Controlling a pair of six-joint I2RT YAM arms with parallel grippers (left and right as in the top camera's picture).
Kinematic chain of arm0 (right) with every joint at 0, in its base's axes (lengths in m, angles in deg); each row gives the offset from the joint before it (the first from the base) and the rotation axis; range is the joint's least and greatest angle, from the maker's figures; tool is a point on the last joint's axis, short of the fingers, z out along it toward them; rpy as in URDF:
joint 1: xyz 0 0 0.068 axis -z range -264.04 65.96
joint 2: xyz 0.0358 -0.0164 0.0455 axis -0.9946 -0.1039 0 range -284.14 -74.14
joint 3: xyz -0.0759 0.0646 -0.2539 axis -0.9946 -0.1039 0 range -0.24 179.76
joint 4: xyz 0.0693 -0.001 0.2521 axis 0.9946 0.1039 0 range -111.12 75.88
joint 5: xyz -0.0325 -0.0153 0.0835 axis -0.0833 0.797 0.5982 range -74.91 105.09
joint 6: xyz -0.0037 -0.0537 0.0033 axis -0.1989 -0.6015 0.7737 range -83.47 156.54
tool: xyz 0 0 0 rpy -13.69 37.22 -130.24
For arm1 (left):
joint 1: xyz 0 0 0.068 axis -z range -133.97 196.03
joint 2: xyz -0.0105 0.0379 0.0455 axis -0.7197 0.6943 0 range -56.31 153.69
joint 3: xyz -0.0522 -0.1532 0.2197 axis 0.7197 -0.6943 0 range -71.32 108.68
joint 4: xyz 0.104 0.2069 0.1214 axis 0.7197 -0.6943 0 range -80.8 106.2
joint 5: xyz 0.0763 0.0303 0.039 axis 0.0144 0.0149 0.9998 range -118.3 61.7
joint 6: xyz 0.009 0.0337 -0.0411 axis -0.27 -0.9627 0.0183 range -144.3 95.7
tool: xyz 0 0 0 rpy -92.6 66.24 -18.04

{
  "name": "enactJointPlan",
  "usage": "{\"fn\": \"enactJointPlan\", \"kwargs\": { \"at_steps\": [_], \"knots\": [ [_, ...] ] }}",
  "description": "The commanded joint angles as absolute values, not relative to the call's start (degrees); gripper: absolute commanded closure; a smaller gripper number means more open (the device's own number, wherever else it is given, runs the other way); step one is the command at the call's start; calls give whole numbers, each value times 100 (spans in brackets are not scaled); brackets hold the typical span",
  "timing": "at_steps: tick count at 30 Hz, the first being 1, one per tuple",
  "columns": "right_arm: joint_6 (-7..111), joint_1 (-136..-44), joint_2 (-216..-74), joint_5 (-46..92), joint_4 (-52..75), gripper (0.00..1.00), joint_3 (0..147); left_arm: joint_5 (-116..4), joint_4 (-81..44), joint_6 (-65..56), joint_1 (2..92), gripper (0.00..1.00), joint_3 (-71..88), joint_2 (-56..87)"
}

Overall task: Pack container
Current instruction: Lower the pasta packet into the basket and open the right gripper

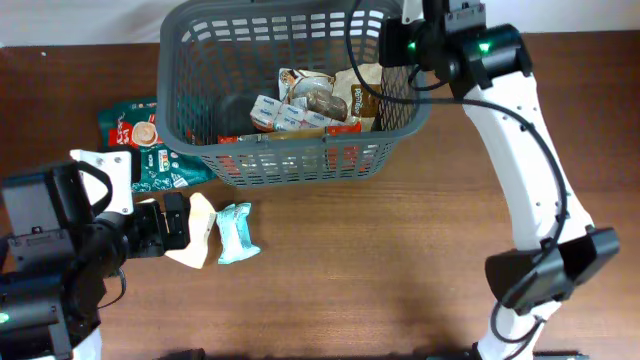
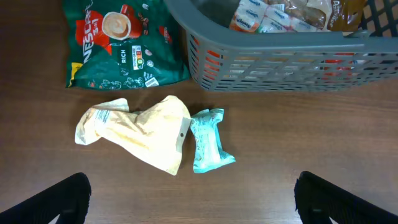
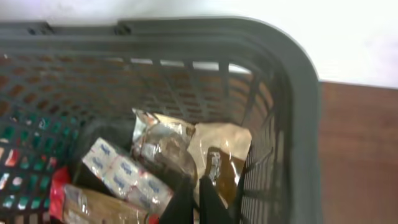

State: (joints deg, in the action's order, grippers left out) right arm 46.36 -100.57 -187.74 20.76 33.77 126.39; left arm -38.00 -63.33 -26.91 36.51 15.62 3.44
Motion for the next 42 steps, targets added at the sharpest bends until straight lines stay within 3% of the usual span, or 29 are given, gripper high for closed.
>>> {"fn": "enactJointPlan", "kwargs": {
  "at_steps": [1, 8, 42],
  "knots": [
    [4584, -10048, -18960, 1930, 3537, 97, 12851, -3883, -6319, -2783, 3612, 1, 1573, 337],
    [4568, -10033, -18971, 999, 3985, 96, 12851, -3883, -6319, -2785, 3612, 1, 1573, 337],
    [4896, -9670, -18977, -394, 5032, 96, 12845, -3883, -6319, -2783, 3612, 1, 1573, 337]
  ]
}}
